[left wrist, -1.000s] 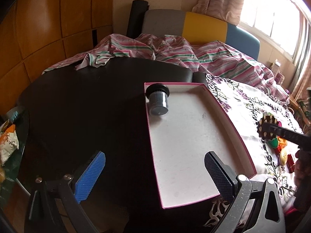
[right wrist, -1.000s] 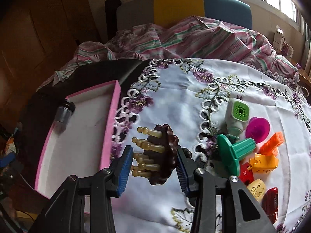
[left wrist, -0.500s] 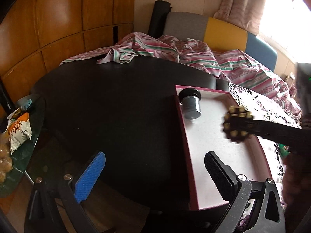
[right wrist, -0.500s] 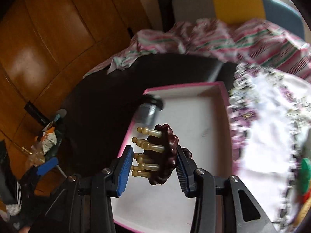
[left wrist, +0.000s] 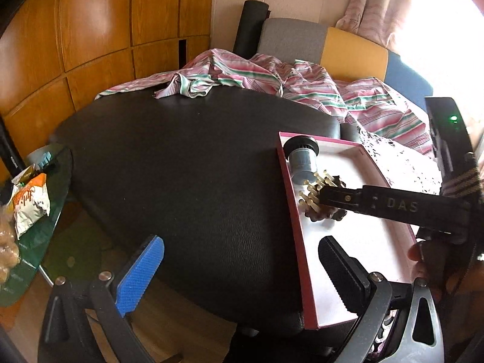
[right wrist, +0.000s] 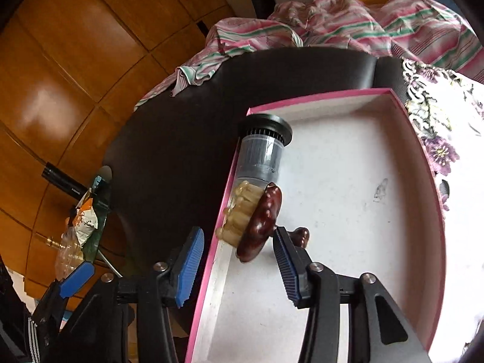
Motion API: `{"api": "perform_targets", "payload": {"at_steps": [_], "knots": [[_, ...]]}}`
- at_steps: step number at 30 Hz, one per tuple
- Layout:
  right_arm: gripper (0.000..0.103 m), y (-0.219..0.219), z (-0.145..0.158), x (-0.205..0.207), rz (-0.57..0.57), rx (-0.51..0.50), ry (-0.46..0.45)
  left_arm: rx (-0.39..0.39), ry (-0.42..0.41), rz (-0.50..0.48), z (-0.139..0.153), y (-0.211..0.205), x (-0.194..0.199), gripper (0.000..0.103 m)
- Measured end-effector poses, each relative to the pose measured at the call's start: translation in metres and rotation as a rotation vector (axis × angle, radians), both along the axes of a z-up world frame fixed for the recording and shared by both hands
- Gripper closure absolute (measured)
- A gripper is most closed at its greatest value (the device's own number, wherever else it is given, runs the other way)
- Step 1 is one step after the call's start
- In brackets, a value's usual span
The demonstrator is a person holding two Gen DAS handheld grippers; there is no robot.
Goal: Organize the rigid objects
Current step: 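Carry the brown brush into the tray beside the grey cup, open right tool, then move both tools back toward the remaining toys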
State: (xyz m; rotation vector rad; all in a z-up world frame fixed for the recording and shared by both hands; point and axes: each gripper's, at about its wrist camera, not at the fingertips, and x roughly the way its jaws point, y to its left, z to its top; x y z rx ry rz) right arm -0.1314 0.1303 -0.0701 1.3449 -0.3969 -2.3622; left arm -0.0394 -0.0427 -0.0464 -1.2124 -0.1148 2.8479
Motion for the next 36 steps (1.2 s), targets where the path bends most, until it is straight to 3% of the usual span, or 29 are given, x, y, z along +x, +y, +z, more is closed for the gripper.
{"api": "perform_targets", "payload": {"at_steps": [12,21,30,36], "knots": [[0.055,0.018,0.025,0.030,-0.027,0.084,0.088,-0.037,0.025,-0.042,0.011,0.015,0.009,0.000],[0.055,0.055,0.039,0.052,-0.099,0.128,0.130,-0.052,0.039,-0.103,0.018,0.030,0.014,0.000],[0.055,0.131,0.048,0.065,-0.248,0.167,0.132,-0.059,0.057,-0.186,0.026,0.057,0.016,0.000],[0.055,0.211,0.051,0.080,-0.431,0.217,0.114,-0.042,0.058,-0.270,0.032,0.084,0.014,0.000]]}}
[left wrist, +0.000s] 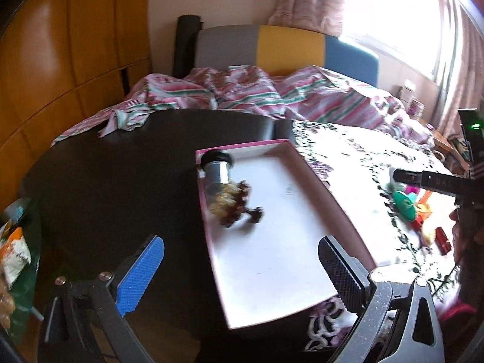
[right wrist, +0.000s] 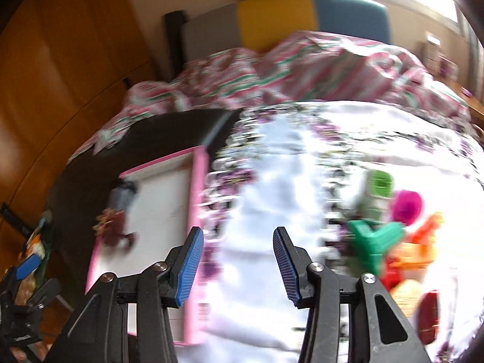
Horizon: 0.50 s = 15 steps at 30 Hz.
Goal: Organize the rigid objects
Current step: 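Move both tools back toward the remaining toys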
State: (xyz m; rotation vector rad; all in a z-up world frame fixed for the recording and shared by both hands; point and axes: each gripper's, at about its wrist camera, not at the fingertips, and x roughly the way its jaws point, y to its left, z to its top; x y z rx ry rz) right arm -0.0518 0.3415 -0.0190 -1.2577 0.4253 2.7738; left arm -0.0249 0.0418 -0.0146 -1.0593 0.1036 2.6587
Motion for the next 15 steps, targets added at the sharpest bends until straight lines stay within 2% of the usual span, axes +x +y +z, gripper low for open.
{"api": "perform_targets", "payload": {"at_steps": [7,10,12,13,15], "knots": [[0.055,0.112,-0.006,0.027,-0.332,-0.013,0.011,-0.004,0.012,-0.131,0.008,0.044,0.001,0.000],[0.055,0.150,-0.019,0.042,-0.458,-0.063,0.012,-0.005,0.003,-0.186,0.010,0.067,-0.001,0.000],[0.055,0.169,-0.028,0.053,-0.541,-0.140,-0.004,0.003,-0.009,-0.218,0.009,0.081,-0.003,0.000],[0.055,0.177,-0.029,0.057,-0.567,-0.184,0.001,0.008,-0.016,-0.237,0.009,0.090,-0.005,0.000],[0.055,0.183,-0.028,0.062,-0.595,-0.192,0.010,0.009,-0.025,-0.291,0.007,0.114,-0.007,0.000]]}}
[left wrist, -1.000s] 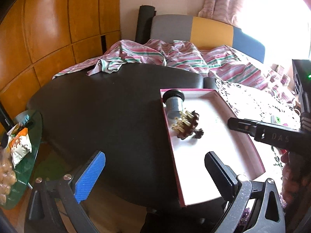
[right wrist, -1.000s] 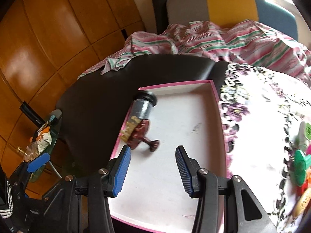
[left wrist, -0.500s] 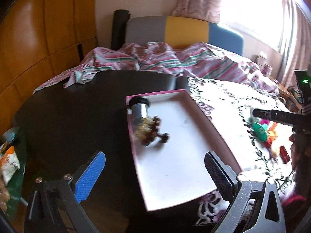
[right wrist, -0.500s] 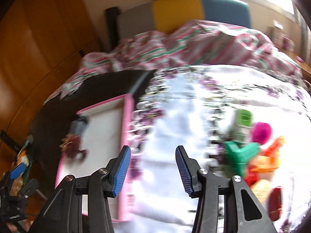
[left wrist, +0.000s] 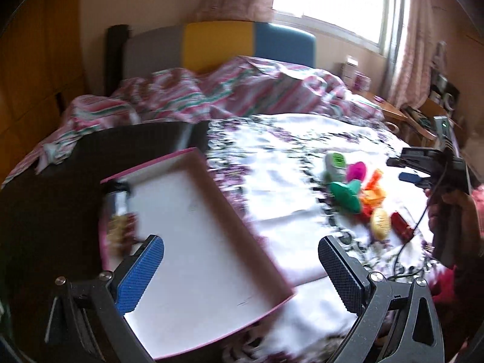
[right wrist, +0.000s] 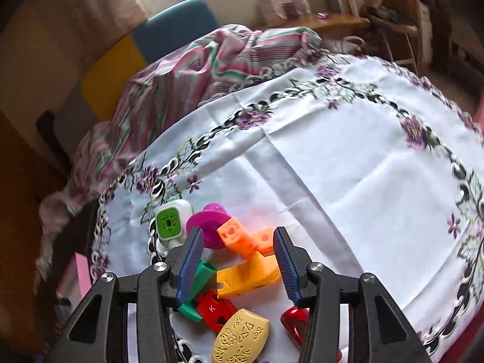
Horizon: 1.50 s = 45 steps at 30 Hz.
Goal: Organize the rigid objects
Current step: 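Move both tools back toward the remaining toys, then grasp the green stand with the left tool while the right tool grasps the green-and-white plug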
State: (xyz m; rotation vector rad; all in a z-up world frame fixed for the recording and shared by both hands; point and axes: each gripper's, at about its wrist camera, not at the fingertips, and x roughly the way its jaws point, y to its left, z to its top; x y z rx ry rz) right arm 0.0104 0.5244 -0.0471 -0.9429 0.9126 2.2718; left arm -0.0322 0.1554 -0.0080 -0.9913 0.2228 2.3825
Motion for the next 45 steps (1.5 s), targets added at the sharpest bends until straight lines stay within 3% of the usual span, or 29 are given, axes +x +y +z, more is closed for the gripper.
{"api": "perform_targets", "payload": {"at_steps": [6,14,24,28,31,32,34,45], "knots": [[0.055,0.000,-0.001,0.000,0.018,-0.050,0.019,-0.050,-0.003,-0.177,-0.010,0.072,-0.003,0.008],[0.055,0.004,-0.004,0.000,0.024,-0.109,0.036,-0.107,-0.024,-0.371,-0.027,0.161,-0.022,0.008],[0.055,0.010,-0.005,-0.001,0.015,-0.140,0.053,-0.224,-0.042,-0.523,-0.058,0.248,-0.045,0.035],[0.054,0.012,-0.004,0.000,0.011,-0.146,0.064,-0.293,-0.065,-0.557,-0.077,0.269,-0.054,0.036],[0.054,0.013,-0.005,0.000,0.008,-0.142,0.058,-0.326,-0.129,-0.571,-0.096,0.274,-0.059,0.052],[0.054,0.013,-0.005,0.000,0.007,-0.142,0.056,-0.312,-0.133,-0.564,-0.098,0.270,-0.060,0.053],[0.054,0.012,-0.005,0.000,0.011,-0.134,0.054,-0.256,-0.163,-0.543,-0.096,0.260,-0.061,0.072],[0.055,-0.004,-0.004,-0.011,0.099,-0.087,0.031,-0.122,-0.282,-0.322,-0.084,0.165,-0.041,0.073]]}}
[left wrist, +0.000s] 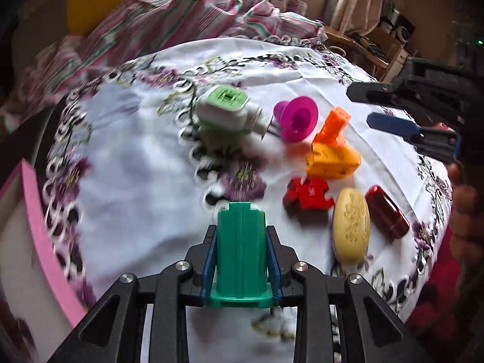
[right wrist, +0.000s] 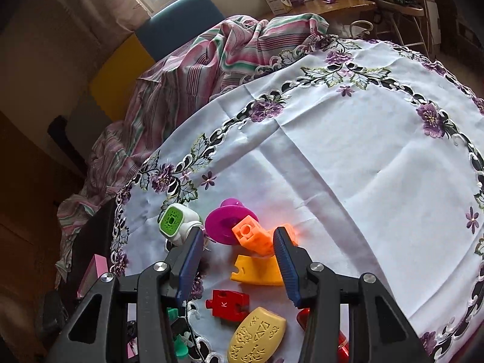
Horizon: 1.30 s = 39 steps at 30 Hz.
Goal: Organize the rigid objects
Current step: 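Grasp the green stand with the left tool while the right tool grasps the green-and-white plug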
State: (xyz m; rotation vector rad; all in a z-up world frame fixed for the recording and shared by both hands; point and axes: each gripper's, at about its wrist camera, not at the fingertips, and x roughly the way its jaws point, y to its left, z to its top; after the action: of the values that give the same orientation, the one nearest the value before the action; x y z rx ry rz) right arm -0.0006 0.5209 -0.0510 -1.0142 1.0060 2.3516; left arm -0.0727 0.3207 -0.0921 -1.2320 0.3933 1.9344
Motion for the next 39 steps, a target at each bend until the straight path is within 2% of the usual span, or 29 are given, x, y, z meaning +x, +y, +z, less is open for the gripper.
{"api": "perform_targets", "payload": {"at_steps": [3,8,15,20,26,31,32,34,39], "knots": [[0.054,-0.011,-0.001,-0.006,0.064,0.017,-0.008,0.018,-0.004,-0.002,-0.002,-0.015,0.021,0.073],[0.055,-0.043,0.000,-0.025,0.237,0.086,-0.034,0.034,0.031,-0.003,-0.013,-0.022,0.041,0.073],[0.054,-0.077,0.000,-0.064,0.460,0.270,-0.134,0.066,0.030,-0.001,-0.015,-0.025,0.039,0.073],[0.036,-0.077,-0.003,-0.109,0.576,0.344,-0.214,0.081,0.028,0.007,-0.017,-0.027,0.038,0.073],[0.034,-0.073,-0.028,-0.154,0.645,0.426,-0.353,0.096,0.020,0.007,-0.018,-0.028,0.036,0.073],[0.034,-0.069,-0.051,-0.175,0.674,0.399,-0.407,0.104,0.018,0.016,-0.018,-0.029,0.036,0.073],[0.044,-0.071,-0.056,-0.176,0.676,0.397,-0.425,0.106,0.017,0.018,-0.018,-0.029,0.036,0.073],[0.049,-0.073,-0.056,-0.172,0.664,0.398,-0.407,0.107,0.020,0.016,-0.017,-0.029,0.036,0.073],[0.049,-0.090,-0.037,-0.135,0.662,0.365,-0.308,0.109,0.031,0.012,-0.016,-0.031,0.038,0.073]]}}
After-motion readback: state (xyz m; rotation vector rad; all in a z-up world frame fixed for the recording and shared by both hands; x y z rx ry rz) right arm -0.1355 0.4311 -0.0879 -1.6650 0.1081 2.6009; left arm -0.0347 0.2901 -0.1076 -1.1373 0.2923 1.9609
